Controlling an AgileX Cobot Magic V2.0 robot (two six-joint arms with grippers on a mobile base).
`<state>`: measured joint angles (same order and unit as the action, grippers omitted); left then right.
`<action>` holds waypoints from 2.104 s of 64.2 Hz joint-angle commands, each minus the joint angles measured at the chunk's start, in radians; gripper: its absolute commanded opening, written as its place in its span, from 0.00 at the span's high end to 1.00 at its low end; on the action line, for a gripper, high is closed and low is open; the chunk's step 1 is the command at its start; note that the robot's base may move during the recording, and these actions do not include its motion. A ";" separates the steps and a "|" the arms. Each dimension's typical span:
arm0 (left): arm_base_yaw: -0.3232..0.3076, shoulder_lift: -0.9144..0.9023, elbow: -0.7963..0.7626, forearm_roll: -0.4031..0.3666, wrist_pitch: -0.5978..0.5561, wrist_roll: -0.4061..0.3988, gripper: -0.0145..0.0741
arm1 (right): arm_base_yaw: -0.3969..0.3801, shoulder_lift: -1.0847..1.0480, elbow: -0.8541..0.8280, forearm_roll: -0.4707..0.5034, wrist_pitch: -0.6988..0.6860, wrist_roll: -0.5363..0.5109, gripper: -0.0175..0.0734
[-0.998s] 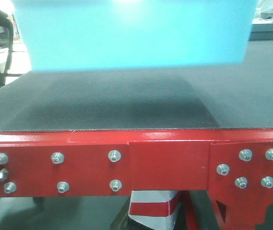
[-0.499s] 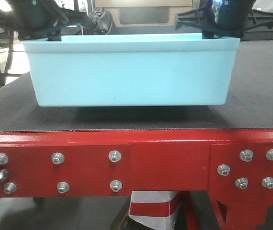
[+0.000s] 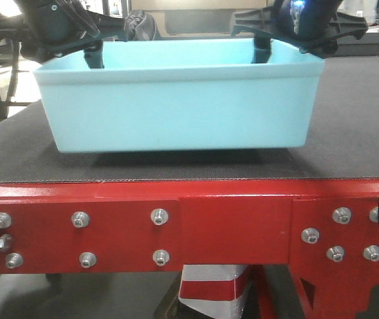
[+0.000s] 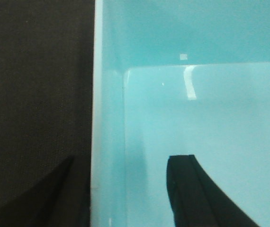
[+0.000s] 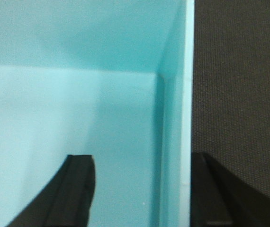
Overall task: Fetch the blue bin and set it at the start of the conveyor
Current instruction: 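Open both grippers and lift them away from the bin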
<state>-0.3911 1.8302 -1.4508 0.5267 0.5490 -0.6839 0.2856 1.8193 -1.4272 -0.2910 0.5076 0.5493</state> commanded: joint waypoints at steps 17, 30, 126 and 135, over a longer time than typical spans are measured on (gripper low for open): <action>-0.010 -0.012 -0.019 0.009 0.013 -0.007 0.46 | -0.045 -0.023 -0.018 -0.002 0.014 -0.008 0.45; -0.010 -0.069 -0.021 0.024 0.043 -0.007 0.48 | -0.045 -0.095 -0.018 -0.002 0.017 -0.008 0.47; -0.011 -0.987 0.815 -0.203 -0.567 0.025 0.96 | 0.018 -0.965 0.714 -0.073 -0.464 -0.060 0.99; -0.011 -1.077 0.811 -0.203 -0.567 0.025 0.96 | 0.018 -1.053 0.714 -0.073 -0.464 -0.060 0.99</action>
<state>-0.3967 0.8047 -0.6388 0.3268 0.0000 -0.6636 0.3043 0.8095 -0.7145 -0.3492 0.0608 0.4966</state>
